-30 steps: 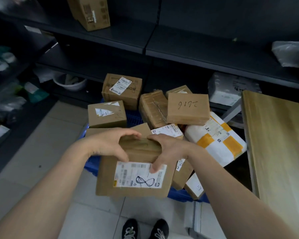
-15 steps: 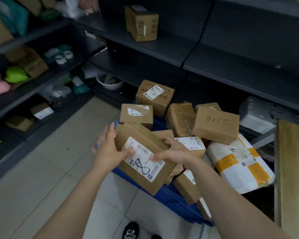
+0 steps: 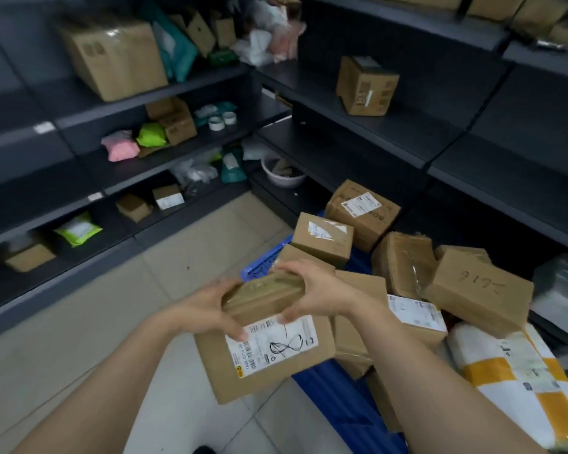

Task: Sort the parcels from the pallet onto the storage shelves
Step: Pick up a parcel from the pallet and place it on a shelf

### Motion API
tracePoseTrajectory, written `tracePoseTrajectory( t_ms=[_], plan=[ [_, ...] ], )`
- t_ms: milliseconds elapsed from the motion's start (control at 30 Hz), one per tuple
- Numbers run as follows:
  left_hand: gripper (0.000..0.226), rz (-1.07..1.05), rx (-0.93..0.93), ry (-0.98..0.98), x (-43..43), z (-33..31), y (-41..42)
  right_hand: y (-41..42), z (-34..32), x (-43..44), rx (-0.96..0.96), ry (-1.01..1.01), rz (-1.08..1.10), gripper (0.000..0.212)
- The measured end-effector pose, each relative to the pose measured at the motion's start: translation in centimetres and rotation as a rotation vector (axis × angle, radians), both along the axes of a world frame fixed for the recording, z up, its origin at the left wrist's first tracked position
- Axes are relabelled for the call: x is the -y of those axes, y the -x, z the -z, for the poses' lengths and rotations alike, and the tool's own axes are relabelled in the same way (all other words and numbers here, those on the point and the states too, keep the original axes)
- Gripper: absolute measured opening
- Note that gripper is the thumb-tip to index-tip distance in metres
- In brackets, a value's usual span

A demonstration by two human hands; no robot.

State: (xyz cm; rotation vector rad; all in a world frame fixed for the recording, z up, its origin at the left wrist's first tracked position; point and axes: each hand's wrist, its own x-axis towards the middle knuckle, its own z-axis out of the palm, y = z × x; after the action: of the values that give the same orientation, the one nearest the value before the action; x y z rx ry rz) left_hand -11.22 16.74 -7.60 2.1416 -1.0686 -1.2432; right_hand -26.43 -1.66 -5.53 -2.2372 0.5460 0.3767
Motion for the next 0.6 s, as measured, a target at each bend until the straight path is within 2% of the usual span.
tracePoseTrajectory(
  t_ms=[33, 100, 167, 267, 333, 400, 500, 600],
  plan=[
    [0.078, -0.125, -0.123, 0.043, -1.7, 0.1, -0.4, -1.1, 0.0, -0.9, 0.056, 0.012, 0.049, 0.1],
    [0.082, -0.39, -0.302, 0.114, -5.1, 0.7, -1.5, -3.8, 0.2, -3.1, 0.152, 0.027, 0.178, 0.106],
    [0.09, -0.624, -0.397, 0.182, -8.3, 1.5, -2.9, -6.9, 0.2, -5.7, 0.223, 0.0, 0.271, 0.109],
    [0.086, -0.88, -0.499, 0.323, -12.4, 1.6, -5.0, -12.0, 0.7, -10.0, 0.288, 0.006, 0.328, 0.106],
    [0.081, -0.996, -0.545, 0.403, -14.6, 1.4, -6.7, -15.4, 0.9, -13.3, 0.32, -0.072, 0.372, 0.105],
    [0.074, -1.094, -0.579, 0.471, -16.7, 1.1, -8.8, -18.8, 1.4, -16.5, 0.343, -0.17, 0.353, 0.093],
    [0.062, -1.229, -0.553, 0.49, -19.6, 0.6, -12.4, -23.6, 1.8, -21.0, 0.373, -0.305, 0.311, 0.061],
    [0.036, -1.344, -0.534, 0.516, -22.4, 0.5, -15.8, -28.0, 1.5, -24.8, 0.38, -0.39, 0.269, 0.051]
  ],
)
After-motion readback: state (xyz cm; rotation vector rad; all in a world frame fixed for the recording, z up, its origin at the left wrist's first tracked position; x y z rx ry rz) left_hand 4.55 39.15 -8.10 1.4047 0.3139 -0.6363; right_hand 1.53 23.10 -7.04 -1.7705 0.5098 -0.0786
